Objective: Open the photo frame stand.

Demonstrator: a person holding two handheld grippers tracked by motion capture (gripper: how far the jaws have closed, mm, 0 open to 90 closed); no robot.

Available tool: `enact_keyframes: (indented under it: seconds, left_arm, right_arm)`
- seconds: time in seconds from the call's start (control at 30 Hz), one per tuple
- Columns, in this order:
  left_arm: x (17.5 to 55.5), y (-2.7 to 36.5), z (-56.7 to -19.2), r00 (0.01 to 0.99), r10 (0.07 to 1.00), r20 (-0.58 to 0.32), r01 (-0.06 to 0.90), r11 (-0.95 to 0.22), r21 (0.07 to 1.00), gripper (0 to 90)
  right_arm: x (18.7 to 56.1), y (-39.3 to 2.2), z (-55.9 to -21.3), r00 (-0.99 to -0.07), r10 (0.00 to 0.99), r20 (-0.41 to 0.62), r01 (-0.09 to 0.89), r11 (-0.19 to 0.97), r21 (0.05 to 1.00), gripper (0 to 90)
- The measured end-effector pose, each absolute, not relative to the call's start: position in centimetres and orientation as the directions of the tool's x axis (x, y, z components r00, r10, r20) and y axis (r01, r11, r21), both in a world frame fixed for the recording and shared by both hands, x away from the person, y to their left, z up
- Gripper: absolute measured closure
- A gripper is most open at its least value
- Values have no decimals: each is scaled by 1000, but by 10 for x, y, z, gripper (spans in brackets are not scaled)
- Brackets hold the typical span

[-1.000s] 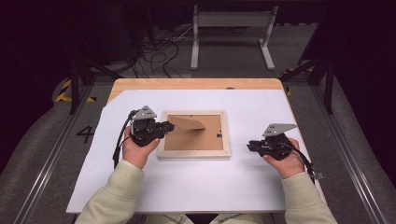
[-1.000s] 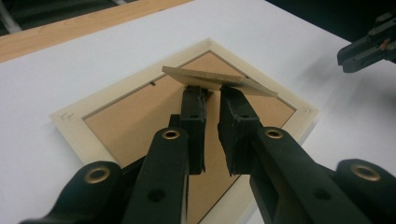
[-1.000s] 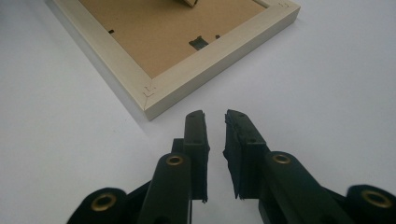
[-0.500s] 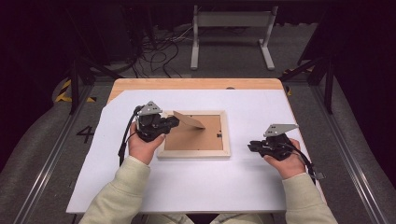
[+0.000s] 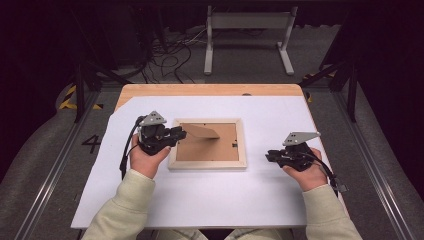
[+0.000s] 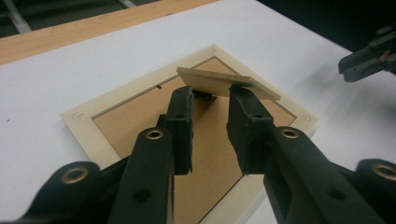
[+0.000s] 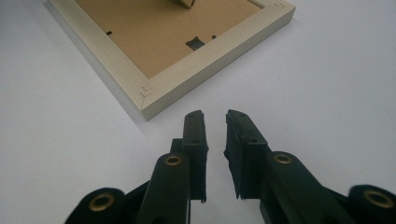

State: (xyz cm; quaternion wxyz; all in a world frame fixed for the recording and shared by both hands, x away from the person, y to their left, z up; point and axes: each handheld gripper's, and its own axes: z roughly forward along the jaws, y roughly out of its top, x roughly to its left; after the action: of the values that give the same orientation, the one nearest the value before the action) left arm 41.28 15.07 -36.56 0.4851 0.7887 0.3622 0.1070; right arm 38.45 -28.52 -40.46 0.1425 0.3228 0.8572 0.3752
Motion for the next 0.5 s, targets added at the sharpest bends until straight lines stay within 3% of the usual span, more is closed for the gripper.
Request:
enact_keyframes:
  seconds: [0.3,0.5]
  left_arm:
    - [407,167,-361,697,690,-195,487,-255,836,588]
    - [404,173,-354,689,689,-225,493,-217,843,568]
  right_arm:
    - [384,-286,-403,-749,662,-4,444,508,738,770]
    - [384,-286,-403,-750,662,-5,444,508,738,765]
